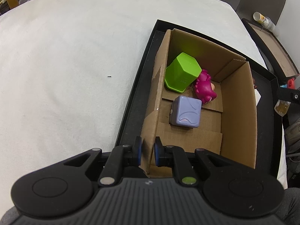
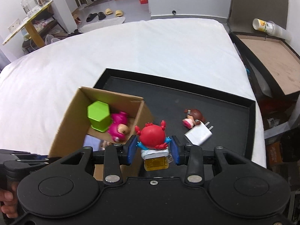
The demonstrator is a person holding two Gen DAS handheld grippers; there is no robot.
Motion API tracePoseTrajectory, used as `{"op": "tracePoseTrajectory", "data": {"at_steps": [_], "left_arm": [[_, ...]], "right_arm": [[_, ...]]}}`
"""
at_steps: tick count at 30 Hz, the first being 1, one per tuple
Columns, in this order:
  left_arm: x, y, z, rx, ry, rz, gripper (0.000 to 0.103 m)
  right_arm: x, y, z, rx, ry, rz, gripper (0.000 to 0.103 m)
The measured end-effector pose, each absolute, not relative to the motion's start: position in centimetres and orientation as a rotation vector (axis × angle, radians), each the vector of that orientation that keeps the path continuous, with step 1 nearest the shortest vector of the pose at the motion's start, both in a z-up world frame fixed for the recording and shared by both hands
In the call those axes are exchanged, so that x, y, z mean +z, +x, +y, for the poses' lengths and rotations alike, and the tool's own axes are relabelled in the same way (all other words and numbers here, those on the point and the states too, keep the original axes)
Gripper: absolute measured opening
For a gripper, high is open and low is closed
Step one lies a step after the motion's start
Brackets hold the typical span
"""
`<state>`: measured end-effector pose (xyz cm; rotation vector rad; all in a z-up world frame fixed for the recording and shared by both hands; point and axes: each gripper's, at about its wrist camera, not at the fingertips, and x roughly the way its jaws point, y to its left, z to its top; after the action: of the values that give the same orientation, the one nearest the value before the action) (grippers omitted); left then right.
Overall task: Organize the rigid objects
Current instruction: 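Carry the red figure with the right tool into the box and release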
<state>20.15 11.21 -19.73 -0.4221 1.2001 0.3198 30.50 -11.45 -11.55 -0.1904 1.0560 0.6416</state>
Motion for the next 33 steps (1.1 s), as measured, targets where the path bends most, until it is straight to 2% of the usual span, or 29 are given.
{"op": "tracePoseTrajectory", "data": {"at_steps": [12, 33], "left_arm": [[-19.9, 19.9, 11.8, 0.294, -0.454, 1.188, 0.013], [-20.2, 19.4, 12.8, 0.239, -0.498, 1.164, 0.014]], "right_arm": [[-11.0, 30.5, -7.3, 0.689, -0.165, 1.067, 0.038], [-13.7, 32.0, -2.5, 0.605, -0.277, 1.087, 0.04]]}}
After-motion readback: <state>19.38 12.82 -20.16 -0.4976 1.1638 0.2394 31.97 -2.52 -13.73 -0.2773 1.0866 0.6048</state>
